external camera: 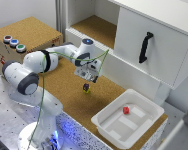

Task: Collapse the stacked blocks

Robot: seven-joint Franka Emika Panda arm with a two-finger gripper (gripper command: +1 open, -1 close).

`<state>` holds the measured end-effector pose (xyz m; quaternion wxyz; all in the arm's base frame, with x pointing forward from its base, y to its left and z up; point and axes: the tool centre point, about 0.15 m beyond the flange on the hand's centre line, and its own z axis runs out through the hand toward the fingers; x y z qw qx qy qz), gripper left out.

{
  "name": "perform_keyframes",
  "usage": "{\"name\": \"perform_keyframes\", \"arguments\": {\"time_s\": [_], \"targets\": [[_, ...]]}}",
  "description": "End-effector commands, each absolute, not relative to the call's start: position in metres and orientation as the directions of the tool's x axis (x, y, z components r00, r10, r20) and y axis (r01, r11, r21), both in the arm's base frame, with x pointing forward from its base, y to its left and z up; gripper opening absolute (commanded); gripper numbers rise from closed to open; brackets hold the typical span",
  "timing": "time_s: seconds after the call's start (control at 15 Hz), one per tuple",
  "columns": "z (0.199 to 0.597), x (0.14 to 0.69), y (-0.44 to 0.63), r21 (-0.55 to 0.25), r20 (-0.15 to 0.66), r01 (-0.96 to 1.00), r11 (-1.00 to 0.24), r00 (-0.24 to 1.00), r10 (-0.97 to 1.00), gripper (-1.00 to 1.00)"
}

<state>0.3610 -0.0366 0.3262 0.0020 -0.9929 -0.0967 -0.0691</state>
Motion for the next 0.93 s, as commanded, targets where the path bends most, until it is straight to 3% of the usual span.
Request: {"name": "perform_keyframes", "arguments": {"time_s": [0.0,0.73,0.87], "targets": [[0.329,0.359,-0.037,0.045,0.119,0.176,-0.983,0.976,0.181,1.0],[0.329,0.359,-0.037,0.045,0.119,0.176,-0.983,0.976,0.181,1.0],[0.326,0.366,-0.048,0.009,0.133,0.212,-0.977,0.968,0.211,1.0]]}}
